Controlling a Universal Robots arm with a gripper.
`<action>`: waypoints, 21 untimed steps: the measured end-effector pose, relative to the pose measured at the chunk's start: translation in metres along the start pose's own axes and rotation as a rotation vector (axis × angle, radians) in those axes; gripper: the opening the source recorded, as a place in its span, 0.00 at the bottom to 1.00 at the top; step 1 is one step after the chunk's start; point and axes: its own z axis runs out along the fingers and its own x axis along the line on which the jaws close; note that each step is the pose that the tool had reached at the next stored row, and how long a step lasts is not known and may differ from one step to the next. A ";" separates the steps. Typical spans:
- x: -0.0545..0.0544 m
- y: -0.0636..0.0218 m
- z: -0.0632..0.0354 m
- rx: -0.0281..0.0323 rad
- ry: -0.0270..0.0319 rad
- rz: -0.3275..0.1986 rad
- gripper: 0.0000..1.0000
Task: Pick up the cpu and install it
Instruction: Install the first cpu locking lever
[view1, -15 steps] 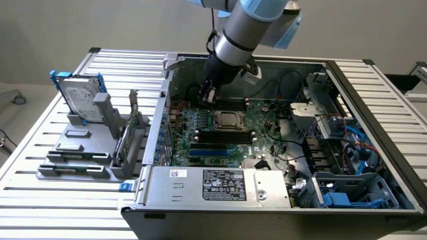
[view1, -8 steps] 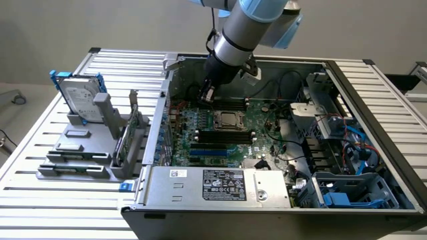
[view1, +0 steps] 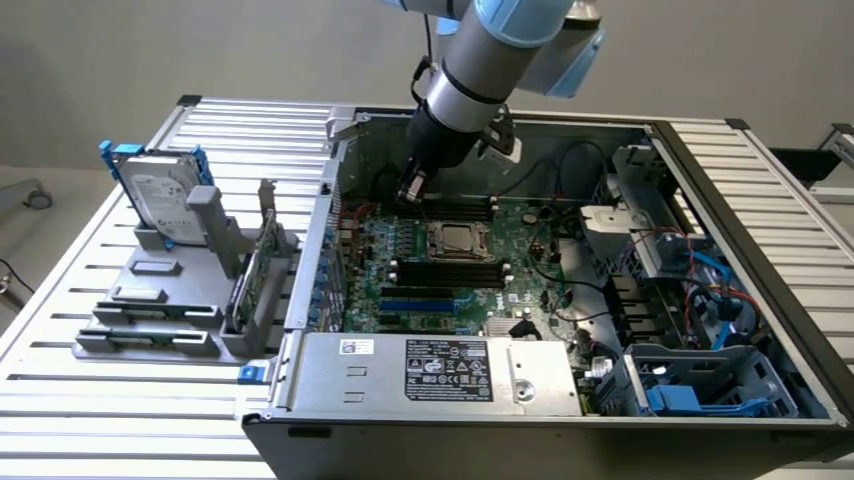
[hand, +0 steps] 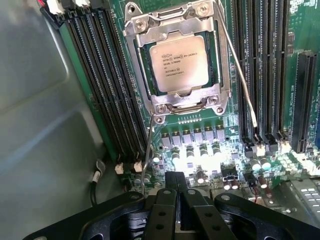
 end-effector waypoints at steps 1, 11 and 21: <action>0.000 -0.0008 0.0002 -0.0009 0.0016 0.004 0.11; 0.001 -0.0070 0.0000 -0.0427 0.0197 0.022 0.11; 0.001 -0.0150 -0.0019 -0.0649 0.0388 0.059 0.11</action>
